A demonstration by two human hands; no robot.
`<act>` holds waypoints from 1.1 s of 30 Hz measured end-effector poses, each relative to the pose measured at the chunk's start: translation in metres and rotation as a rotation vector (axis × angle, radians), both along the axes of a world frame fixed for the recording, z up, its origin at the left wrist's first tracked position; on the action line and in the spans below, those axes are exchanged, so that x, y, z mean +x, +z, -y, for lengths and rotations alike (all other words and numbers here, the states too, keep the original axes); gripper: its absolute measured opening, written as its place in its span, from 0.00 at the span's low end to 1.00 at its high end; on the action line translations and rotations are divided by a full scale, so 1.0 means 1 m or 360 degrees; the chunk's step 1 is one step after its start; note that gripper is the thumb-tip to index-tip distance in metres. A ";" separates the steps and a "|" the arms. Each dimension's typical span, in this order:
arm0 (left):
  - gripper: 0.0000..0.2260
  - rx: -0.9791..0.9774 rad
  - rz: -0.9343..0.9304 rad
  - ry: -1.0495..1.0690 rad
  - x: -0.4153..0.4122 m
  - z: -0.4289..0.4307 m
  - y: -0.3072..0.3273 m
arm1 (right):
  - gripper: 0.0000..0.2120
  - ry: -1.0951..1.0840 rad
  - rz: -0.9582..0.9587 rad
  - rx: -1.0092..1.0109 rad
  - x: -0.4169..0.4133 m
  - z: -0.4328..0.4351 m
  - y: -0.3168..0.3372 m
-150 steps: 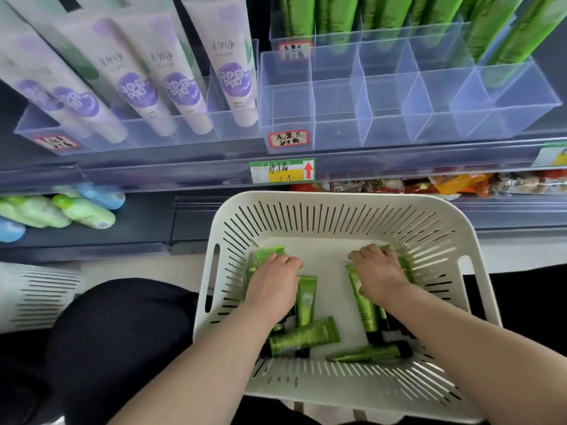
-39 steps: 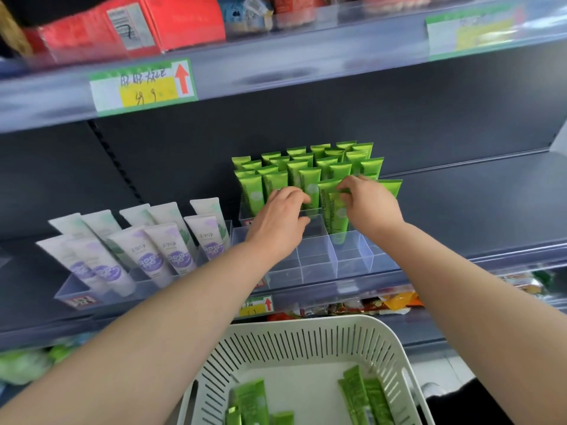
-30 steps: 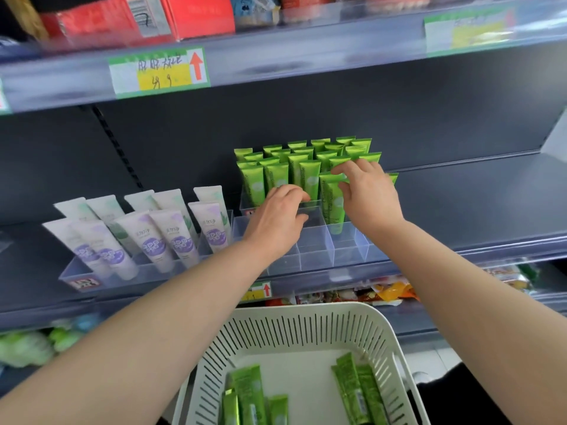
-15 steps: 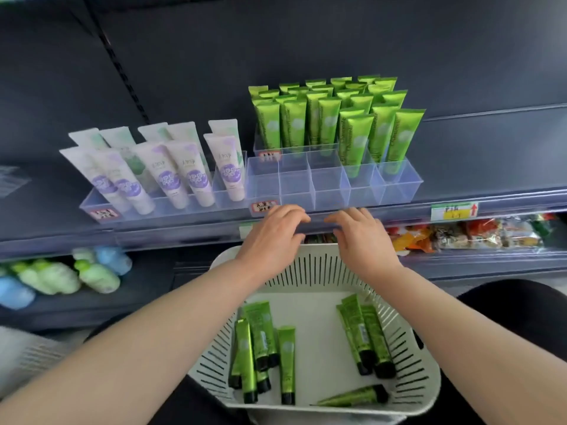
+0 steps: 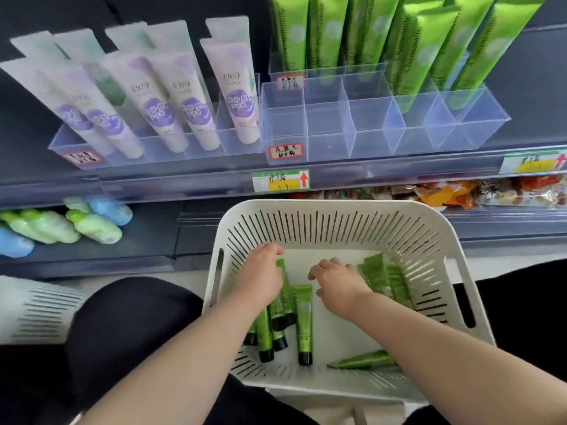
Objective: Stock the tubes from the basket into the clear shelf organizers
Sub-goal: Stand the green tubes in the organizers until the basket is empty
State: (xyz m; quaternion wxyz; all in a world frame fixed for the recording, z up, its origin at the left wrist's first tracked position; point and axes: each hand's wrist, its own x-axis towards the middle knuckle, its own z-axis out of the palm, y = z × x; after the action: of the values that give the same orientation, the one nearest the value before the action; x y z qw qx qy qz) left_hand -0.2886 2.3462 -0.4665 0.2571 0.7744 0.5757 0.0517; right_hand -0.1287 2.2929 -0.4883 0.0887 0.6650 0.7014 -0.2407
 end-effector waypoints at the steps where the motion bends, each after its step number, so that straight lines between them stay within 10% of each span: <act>1: 0.17 -0.0016 -0.0005 0.0018 0.000 -0.001 -0.003 | 0.22 0.0028 0.0027 -0.0060 -0.004 -0.002 -0.006; 13: 0.18 -0.0098 0.0007 0.0149 0.010 -0.010 -0.021 | 0.34 -0.0001 0.0123 -0.0281 -0.030 -0.011 -0.048; 22: 0.16 -0.0211 -0.0561 -0.0190 0.013 -0.004 -0.034 | 0.13 -0.0591 -0.0811 -0.0329 0.006 -0.013 -0.008; 28: 0.30 -0.0249 -0.0994 -0.0283 0.019 0.006 -0.044 | 0.11 -0.0580 -0.0903 -0.0121 0.034 0.003 0.026; 33: 0.29 -0.0339 -0.0641 -0.0313 0.022 0.009 -0.048 | 0.11 -0.0572 -0.0719 0.0075 0.048 0.010 0.034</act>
State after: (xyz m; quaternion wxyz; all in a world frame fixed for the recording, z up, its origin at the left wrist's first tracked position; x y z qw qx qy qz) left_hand -0.2663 2.3373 -0.5141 0.2212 0.7899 0.5395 -0.1900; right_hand -0.0804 2.2826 -0.4546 -0.1294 0.7100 0.5798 -0.3781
